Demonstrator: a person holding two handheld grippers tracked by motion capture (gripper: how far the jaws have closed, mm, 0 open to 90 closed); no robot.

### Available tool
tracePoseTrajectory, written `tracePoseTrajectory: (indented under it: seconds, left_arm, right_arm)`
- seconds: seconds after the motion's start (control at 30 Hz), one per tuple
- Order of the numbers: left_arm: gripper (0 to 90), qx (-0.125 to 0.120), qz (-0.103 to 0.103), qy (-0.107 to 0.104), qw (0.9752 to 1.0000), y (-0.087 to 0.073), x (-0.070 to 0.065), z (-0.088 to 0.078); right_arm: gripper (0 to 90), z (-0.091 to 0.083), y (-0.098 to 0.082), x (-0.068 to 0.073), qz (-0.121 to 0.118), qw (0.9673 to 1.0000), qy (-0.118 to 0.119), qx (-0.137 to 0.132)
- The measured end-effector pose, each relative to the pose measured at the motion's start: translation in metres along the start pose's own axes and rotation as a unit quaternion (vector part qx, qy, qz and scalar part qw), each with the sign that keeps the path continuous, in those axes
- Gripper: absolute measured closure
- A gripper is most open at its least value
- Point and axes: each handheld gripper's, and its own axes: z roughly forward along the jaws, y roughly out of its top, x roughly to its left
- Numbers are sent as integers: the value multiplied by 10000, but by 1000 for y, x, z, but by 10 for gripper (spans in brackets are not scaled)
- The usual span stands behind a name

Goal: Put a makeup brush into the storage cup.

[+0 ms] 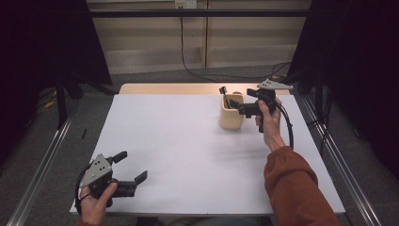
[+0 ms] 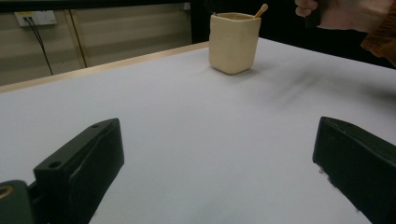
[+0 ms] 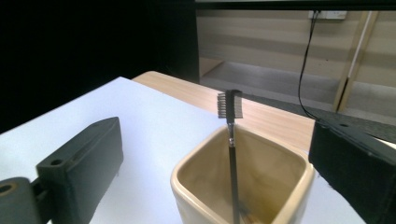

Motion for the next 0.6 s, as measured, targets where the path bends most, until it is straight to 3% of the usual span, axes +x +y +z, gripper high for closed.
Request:
tracePoseTrajectory:
  seconds: [0.17, 0.6]
  left_arm:
    - [19, -14, -19, 21, 10000, 0, 0, 0]
    - [19, -46, 17, 25, 10000, 1, -1, -1]
  right_arm:
    - [24, -7, -2, 0, 53, 9999, 100, -76]
    - [10, -32, -9, 8, 53, 9998, -85, -180]
